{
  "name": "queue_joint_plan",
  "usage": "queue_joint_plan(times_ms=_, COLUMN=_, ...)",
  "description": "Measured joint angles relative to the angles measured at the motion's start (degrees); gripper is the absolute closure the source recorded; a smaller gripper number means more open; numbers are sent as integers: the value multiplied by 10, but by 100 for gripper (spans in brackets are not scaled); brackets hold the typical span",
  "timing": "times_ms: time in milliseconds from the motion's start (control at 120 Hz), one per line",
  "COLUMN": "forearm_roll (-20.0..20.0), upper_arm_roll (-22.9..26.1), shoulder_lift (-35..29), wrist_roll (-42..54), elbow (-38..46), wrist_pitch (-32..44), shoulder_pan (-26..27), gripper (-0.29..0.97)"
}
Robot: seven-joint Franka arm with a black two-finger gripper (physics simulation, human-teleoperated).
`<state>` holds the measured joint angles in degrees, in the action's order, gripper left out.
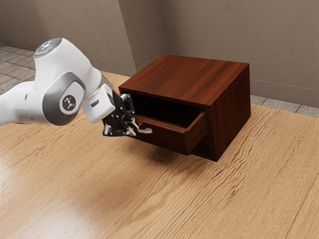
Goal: Pull the drawer handle with one arm to open the drawer
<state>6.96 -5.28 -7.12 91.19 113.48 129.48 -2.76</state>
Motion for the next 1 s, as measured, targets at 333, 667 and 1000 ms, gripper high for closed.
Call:
queue_joint_plan(times_ms=333, forearm_roll=0, upper_arm_roll=-1, shoulder_lift=-28, wrist_roll=0, elbow=31, wrist_pitch=3, shoulder_pan=-2, gripper=66)
queue_joint_plan(times_ms=667, forearm_roll=0, upper_arm_roll=-1, shoulder_lift=-64, wrist_roll=0, elbow=70, wrist_pitch=7, shoulder_pan=-4, gripper=66)
queue_joint_plan(times_ms=1000, forearm_roll=-2, upper_arm_roll=-12, shoulder_lift=-109, wrist_roll=0, elbow=112, wrist_pitch=12, shoulder_pan=-3, gripper=65)
